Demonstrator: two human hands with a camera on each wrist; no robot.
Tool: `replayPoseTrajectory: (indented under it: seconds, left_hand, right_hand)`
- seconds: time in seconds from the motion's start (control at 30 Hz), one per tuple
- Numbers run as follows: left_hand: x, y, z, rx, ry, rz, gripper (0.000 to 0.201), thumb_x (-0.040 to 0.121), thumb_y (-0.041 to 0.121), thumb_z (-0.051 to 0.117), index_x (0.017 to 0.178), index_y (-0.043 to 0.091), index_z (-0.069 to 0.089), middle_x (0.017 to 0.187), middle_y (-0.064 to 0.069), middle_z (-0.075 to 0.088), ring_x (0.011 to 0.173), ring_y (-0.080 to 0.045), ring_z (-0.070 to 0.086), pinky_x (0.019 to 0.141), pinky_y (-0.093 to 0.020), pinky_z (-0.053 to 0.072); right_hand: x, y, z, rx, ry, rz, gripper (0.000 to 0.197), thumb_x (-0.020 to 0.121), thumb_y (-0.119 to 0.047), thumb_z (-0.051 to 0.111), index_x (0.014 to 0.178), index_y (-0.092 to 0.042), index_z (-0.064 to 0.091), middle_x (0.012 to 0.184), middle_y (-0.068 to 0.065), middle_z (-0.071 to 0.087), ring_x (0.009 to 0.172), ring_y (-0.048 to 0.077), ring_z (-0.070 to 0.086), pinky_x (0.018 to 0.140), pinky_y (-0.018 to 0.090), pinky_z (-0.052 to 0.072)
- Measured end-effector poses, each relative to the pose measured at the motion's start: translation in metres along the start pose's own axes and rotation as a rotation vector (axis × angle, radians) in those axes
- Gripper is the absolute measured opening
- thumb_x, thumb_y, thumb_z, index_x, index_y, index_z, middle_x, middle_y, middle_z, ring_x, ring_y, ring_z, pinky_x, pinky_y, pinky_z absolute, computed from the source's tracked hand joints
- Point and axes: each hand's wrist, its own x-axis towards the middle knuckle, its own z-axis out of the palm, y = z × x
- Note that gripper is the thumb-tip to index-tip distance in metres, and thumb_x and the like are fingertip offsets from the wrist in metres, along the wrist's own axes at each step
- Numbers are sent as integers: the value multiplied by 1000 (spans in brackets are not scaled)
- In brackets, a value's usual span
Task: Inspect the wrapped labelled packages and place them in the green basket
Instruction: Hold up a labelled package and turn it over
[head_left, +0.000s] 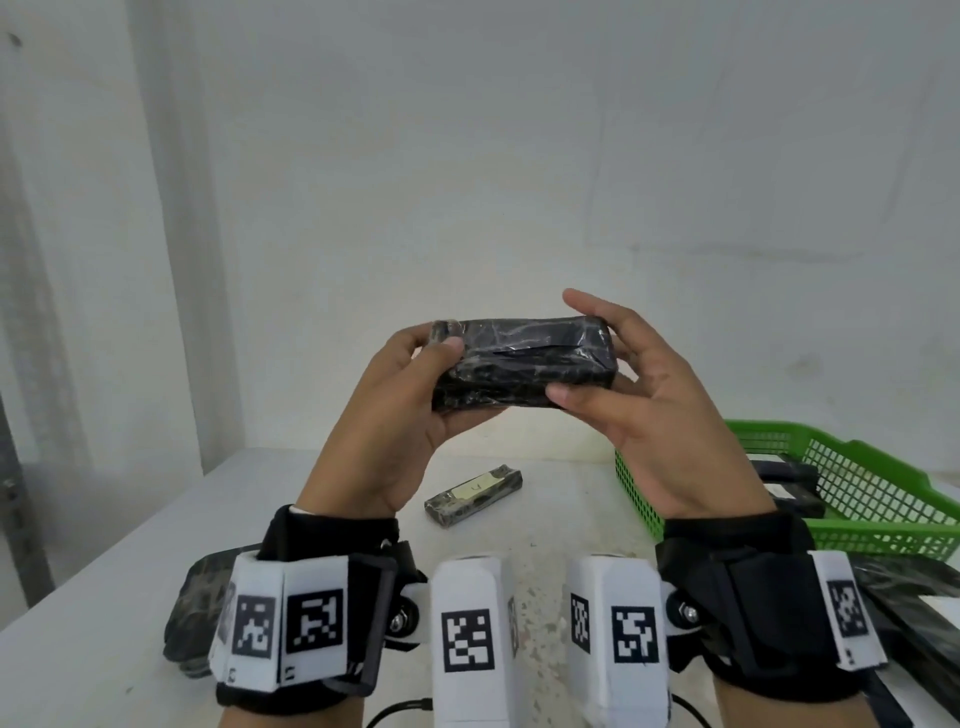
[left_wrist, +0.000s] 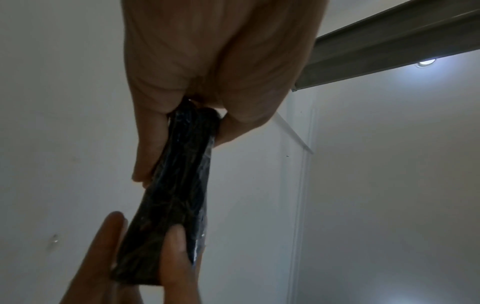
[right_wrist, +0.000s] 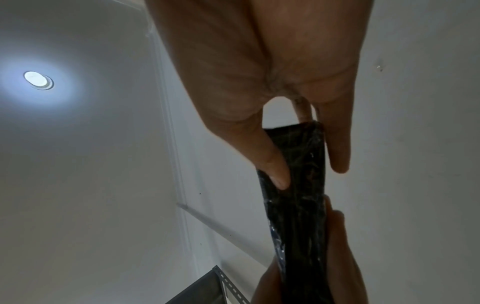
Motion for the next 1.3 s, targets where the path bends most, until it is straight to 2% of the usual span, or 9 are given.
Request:
replayPoseTrajectory:
  seconds: [0.23, 0.37, 0.5, 0.73, 0.83, 1.0, 1.17, 1.23, 1.3]
  left_hand:
    - [-2, 1, 1, 63, 33, 101, 22, 100, 1, 44, 120, 6, 51, 114, -15, 65, 92, -22, 68, 78, -37, 62]
    - [-4, 1, 4, 106, 20, 102, 23, 95, 13, 58, 117, 6, 53, 102, -11, 70, 85, -16, 72, 75, -33, 62]
    - [-4, -3, 6, 128, 42, 131, 13, 98, 4, 53, 110, 5, 52, 99, -12, 68, 81, -16, 71, 70, -29, 61]
    - [-6, -2, 9, 134, 31, 159, 16, 97, 14, 56, 111, 7, 51, 107, -13, 69, 90, -20, 73, 76, -35, 62]
    - [-8, 0, 11, 130, 7, 135, 33, 94, 33, 56, 110, 5, 52, 101, -9, 74, 90, -20, 74, 74, -35, 62]
    - [-7, -6, 14, 129, 66, 183, 14, 104, 17, 45, 103, 4, 49, 99, -16, 70, 86, -23, 73, 69, -33, 62]
    - [-11, -1, 15, 175, 25, 154, 24, 95, 26, 58, 105, 5, 51, 105, -17, 71, 90, -23, 74, 76, -39, 62]
    - [-12, -1, 17, 234, 48, 161, 42, 85, 35, 66, 107, 2, 52, 106, -18, 71, 90, -23, 74, 75, -37, 62]
    - [-11, -3, 19, 237, 95, 174, 35, 88, 27, 68, 104, 0, 52, 101, -21, 69, 84, -21, 73, 71, -33, 62]
  right_hand:
    - [1, -4, 9, 228, -31, 188, 59, 76, -50, 64, 128, -22, 59, 120, 0, 70, 105, 20, 70, 79, 31, 59]
    - [1, 0, 10, 152, 52, 94, 34, 81, -31, 62, 104, -7, 64, 97, 8, 75, 97, 24, 72, 75, 29, 59]
    - [1, 1, 9, 105, 74, 57, 16, 90, -20, 61, 97, -6, 64, 97, 15, 74, 94, 26, 73, 75, 31, 60]
    - [-1, -5, 11, 173, 8, 145, 53, 79, -51, 57, 109, -8, 63, 108, 8, 72, 102, 21, 70, 76, 36, 60]
    - [-1, -4, 12, 194, 101, 97, 35, 84, -40, 57, 93, -8, 64, 91, 6, 73, 86, 20, 72, 68, 32, 60]
    - [-1, -4, 13, 182, 140, 69, 25, 90, -33, 57, 83, -10, 61, 82, 2, 70, 80, 18, 72, 64, 31, 60]
    - [-2, -8, 12, 187, 97, 141, 43, 79, -50, 59, 97, -11, 61, 98, 9, 72, 94, 20, 71, 68, 34, 60]
    - [-2, -8, 14, 184, 113, 108, 36, 77, -44, 63, 87, -10, 59, 87, 5, 73, 86, 19, 73, 66, 30, 59]
    - [-2, -7, 15, 186, 147, 70, 28, 77, -36, 65, 78, -10, 54, 73, -2, 71, 75, 14, 71, 63, 26, 58]
